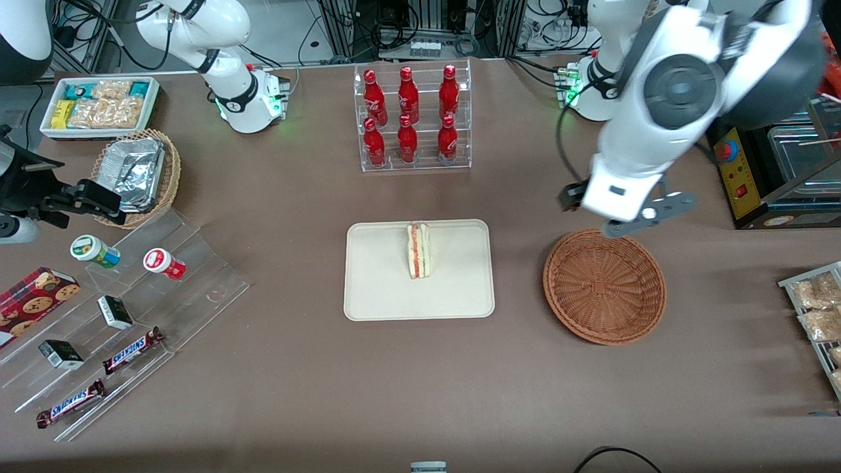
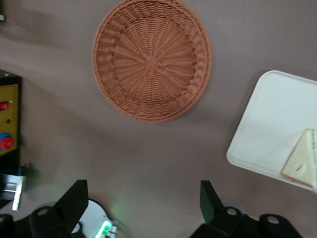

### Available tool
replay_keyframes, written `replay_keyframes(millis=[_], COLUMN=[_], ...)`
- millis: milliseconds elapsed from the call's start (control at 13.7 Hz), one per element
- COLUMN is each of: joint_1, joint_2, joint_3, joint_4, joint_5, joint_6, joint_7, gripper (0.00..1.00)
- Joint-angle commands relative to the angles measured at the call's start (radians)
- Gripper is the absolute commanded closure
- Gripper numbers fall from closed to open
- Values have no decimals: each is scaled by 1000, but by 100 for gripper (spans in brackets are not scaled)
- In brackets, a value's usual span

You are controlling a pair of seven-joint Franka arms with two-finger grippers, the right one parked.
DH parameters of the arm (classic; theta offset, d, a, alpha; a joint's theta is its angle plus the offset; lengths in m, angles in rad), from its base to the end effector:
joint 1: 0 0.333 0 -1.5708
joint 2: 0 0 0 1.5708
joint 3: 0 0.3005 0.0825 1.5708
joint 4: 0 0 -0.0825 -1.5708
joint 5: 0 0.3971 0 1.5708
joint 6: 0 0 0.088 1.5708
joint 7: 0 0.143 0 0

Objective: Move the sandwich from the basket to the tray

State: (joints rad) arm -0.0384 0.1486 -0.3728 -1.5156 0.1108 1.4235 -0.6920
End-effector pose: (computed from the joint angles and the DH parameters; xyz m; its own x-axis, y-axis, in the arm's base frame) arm 0.5420 -0.2050 0.5088 0.9473 0.2883 -0.1397 0.2602 -0.9468 -0.1891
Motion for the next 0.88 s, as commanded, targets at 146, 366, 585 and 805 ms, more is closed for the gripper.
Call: replay_keyframes(millis=[146,366,585,805], joint_1=[129,166,155,71], joint_2=[-135,-193,-237,-299], joint_3=[-5,12,122,318], joint_4=[-130,-182,-219,-256], joint_5=[-42,-57,-94,-115], joint_6=[-11,-11,-11,-12], joint_7=[219,331,465,583], gripper=[1,1,1,1])
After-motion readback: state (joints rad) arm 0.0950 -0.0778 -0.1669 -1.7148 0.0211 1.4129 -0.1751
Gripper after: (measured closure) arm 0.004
